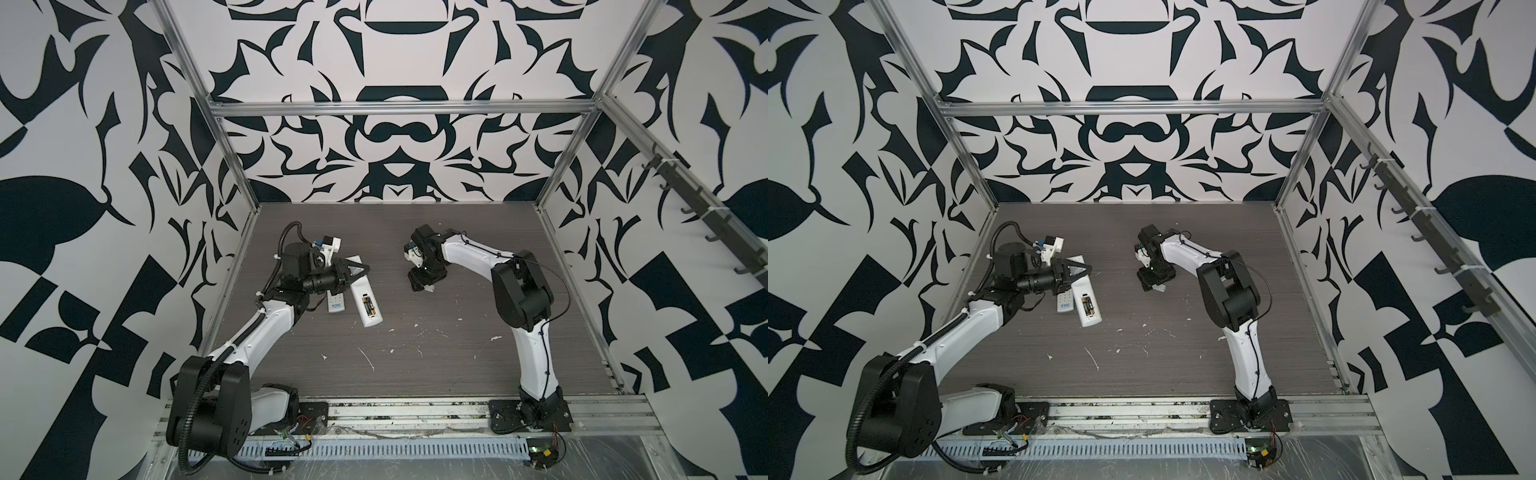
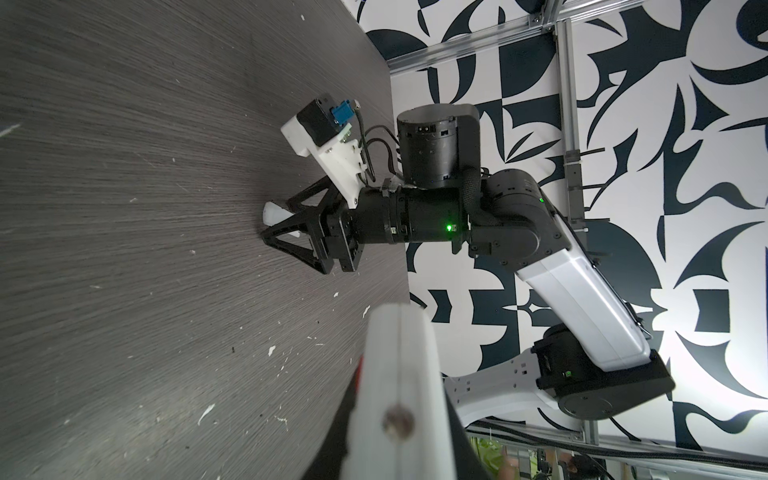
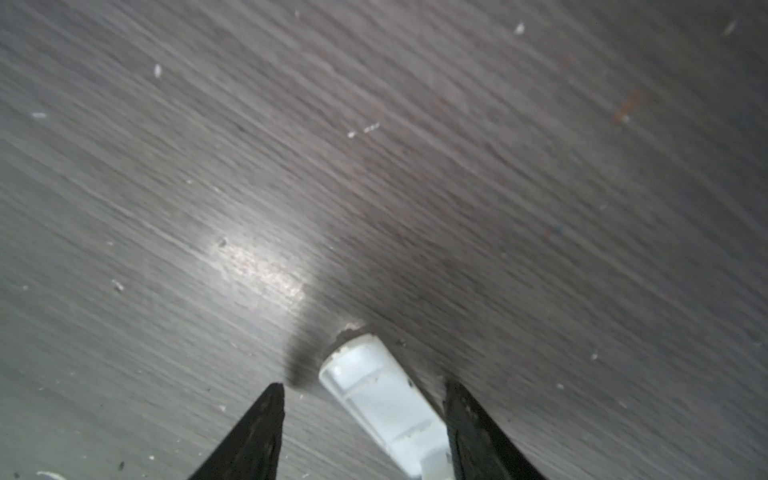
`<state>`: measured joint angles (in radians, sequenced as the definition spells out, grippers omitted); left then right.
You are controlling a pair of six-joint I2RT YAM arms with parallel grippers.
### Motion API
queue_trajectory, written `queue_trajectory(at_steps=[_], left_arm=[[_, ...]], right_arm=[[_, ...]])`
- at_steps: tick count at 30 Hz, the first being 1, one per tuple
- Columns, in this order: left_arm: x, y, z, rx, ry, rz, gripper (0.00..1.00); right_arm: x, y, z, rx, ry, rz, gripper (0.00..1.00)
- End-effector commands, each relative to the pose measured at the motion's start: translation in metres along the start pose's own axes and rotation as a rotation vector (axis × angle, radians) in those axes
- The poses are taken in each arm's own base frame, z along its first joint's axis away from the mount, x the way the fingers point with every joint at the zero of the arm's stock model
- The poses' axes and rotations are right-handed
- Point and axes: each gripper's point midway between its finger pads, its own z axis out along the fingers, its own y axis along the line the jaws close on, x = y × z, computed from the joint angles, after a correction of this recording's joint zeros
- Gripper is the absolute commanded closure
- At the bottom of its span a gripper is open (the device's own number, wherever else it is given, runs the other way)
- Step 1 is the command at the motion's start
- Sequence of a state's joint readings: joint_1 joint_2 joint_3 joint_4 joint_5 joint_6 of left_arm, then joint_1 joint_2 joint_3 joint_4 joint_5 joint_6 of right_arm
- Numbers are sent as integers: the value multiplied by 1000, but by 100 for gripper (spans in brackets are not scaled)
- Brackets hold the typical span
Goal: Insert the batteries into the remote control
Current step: 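Lower the right gripper and close it on the white battery cover, then lift the battery cover with the right gripper toward the remote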
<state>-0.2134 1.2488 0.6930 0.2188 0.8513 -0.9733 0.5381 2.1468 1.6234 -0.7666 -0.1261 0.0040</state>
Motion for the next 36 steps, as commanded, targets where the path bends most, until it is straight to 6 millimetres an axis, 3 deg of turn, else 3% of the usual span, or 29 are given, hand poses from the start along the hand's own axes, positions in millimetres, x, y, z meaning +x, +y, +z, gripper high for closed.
queue_trajectory(at_steps=[1, 6, 14, 20, 26, 33, 36], left_arm=[[-3, -3, 0, 13, -4, 7, 100], [-3, -3, -1, 10, -7, 7, 100], [-4, -1, 0, 7, -7, -1, 100], [-4, 0, 1, 5, -6, -3, 100], [-3, 1, 0, 2, -6, -6, 100], [-2, 2, 0, -2, -7, -1, 100], [-3, 6, -2, -26, -19, 6, 100]], right_arm=[[18, 7, 4, -25, 39, 43, 37], [34, 19, 10, 2, 75, 12, 47], [54, 20, 17, 119, 147, -20, 75], [49, 33, 9, 107, 104, -2, 89], [39, 53, -14, 3, 0, 27, 91], [35, 94, -48, -236, -90, 74, 91], [30, 106, -70, -320, -166, 115, 91]])
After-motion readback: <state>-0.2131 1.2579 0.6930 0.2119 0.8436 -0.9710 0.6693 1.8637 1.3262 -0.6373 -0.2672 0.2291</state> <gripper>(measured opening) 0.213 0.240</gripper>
